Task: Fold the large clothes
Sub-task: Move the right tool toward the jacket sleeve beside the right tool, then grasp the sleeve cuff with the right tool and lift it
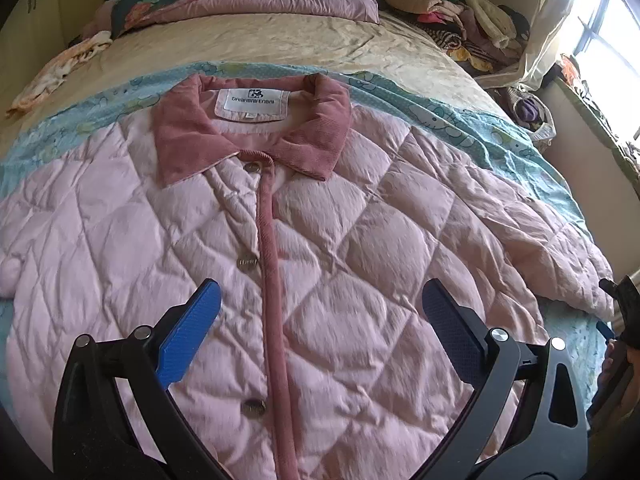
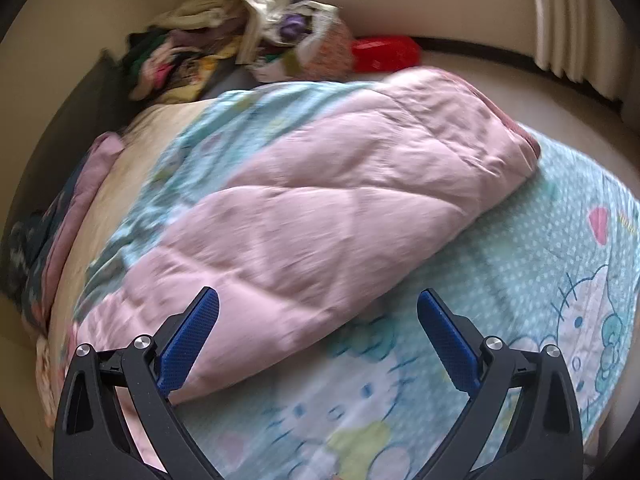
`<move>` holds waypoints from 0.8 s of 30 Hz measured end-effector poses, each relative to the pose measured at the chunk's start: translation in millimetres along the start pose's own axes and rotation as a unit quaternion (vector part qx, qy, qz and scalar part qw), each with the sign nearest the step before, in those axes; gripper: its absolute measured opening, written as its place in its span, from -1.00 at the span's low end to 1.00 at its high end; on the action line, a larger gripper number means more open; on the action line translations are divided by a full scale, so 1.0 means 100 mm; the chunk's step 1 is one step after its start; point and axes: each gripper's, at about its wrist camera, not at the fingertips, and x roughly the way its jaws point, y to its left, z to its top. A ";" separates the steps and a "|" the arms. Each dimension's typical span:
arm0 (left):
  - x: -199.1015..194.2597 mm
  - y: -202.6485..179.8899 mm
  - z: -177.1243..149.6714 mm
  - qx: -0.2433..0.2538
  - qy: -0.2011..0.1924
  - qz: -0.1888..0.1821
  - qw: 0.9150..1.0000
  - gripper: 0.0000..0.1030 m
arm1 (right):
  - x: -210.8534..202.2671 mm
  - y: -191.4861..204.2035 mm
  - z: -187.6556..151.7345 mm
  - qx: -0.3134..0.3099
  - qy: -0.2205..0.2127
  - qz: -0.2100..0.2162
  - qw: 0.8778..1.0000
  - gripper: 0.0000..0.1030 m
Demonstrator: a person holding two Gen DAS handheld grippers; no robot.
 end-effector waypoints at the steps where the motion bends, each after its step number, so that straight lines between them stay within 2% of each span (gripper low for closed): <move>1: 0.03 0.00 0.02 0.000 0.001 0.001 1.000 0.83 | 0.05 -0.06 0.02 0.013 0.005 0.002 1.000 0.92; 4: 0.11 0.01 0.07 -0.001 0.007 0.004 1.000 0.83 | 0.18 -0.22 0.11 0.045 0.005 -0.001 0.999 0.92; 8: 0.18 0.01 0.15 0.003 0.007 0.011 1.000 0.83 | 0.22 -0.39 0.26 0.080 -0.025 0.006 0.996 0.92; 11: 0.17 0.06 0.20 -0.003 0.003 0.017 1.000 0.83 | 0.29 -0.61 0.38 0.134 -0.040 0.030 0.990 0.83; 12: 0.17 0.07 0.21 -0.006 0.001 0.018 1.000 0.83 | 0.30 -0.67 0.41 0.146 -0.046 0.035 0.988 0.67; 13: 0.15 0.09 0.23 -0.009 -0.002 0.024 1.000 0.83 | 0.30 -0.72 0.43 0.153 -0.053 0.036 0.986 0.34; 14: 0.12 0.11 0.24 -0.011 -0.007 0.030 0.999 0.83 | 0.29 -0.75 0.45 0.156 -0.060 0.033 0.985 0.16; 16: 0.08 0.13 0.25 -0.011 -0.013 0.034 0.999 0.83 | 0.28 -0.77 0.48 0.151 -0.061 0.060 0.985 -0.30; 17: 0.05 0.14 0.26 -0.011 -0.015 0.034 0.999 0.83 | 0.24 -0.74 0.49 0.144 -0.063 0.076 0.985 -0.46; 19: 0.00 0.14 0.28 -0.011 -0.017 0.034 0.999 0.83 | 0.13 -0.62 0.54 0.114 -0.073 0.090 0.987 -0.57; 24: -0.19 0.14 0.34 -0.007 -0.034 0.027 0.999 0.83 | -0.42 0.00 0.60 -0.015 -0.126 0.130 0.983 -0.65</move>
